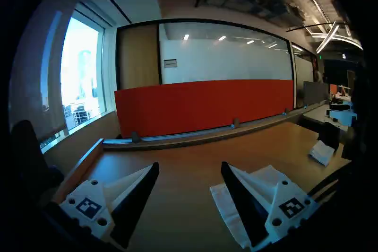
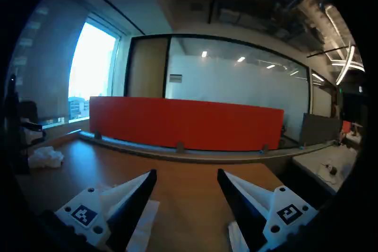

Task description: Fold towel

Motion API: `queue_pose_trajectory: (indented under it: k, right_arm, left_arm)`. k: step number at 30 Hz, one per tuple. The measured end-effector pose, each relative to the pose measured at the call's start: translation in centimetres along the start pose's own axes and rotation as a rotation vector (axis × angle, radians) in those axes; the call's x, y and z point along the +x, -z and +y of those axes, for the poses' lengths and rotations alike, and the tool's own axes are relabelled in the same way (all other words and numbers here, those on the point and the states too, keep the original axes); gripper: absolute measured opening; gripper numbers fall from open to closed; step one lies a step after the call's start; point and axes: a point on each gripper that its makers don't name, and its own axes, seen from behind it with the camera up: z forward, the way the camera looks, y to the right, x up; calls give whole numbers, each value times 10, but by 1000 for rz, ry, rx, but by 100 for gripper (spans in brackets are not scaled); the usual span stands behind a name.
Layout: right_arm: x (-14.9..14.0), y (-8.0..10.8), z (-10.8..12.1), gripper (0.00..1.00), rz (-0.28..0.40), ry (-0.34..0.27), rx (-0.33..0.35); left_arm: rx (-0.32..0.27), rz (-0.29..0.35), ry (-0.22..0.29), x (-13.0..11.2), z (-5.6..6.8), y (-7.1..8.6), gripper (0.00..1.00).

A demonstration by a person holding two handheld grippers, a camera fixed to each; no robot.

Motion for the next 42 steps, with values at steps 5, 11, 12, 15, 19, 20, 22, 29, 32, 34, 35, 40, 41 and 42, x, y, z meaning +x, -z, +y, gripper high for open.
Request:
queue_pose_trajectory:
  k: [5,11,12,15,19,20,22,29,32,34,35,40,41,42]
  right_arm:
    - [-12,5,-20,100,-93,71,110]
    - [-35,13,-43,100,-211,138,249]
    - [-39,14,-46,100,-228,148,269]
    - [-48,17,-55,100,-268,177,318]
    - [-60,21,-66,100,-310,202,372]
    - [-63,22,-68,100,-319,207,382]
    - [-70,24,-72,100,-339,213,400]
    - [-101,29,-79,100,-407,217,443]
    - [-113,30,-82,100,-426,214,451]
    - [-121,30,-83,100,-437,212,456]
    - [-126,30,-84,100,-443,210,459]
    - [-147,32,-90,100,-465,213,476]
    - [-151,32,-92,100,-470,215,480]
    - [-155,32,-93,100,-475,217,483]
  left_arm:
    - [-72,-55,-10,-10,21,-8,98]
    - [-162,-133,-9,-27,42,-10,98]
    - [-174,-143,-9,-29,44,-10,98]
    - [-208,-172,-19,-36,53,-9,98]
    - [-247,-211,-44,-50,65,-8,98]
    - [-254,-220,-50,-54,67,-7,98]
    - [-268,-239,-59,-62,72,-7,98]
    - [-302,-306,-72,-98,87,-5,98]
    - [-309,-333,-76,-114,90,-3,98]
    - [-313,-350,-79,-125,91,-2,98]
    - [-316,-359,-80,-131,92,-2,98]
    - [-336,-404,-88,-157,98,1,98]
    - [-342,-415,-90,-164,100,1,98]
    - [-348,-425,-92,-169,101,2,97]
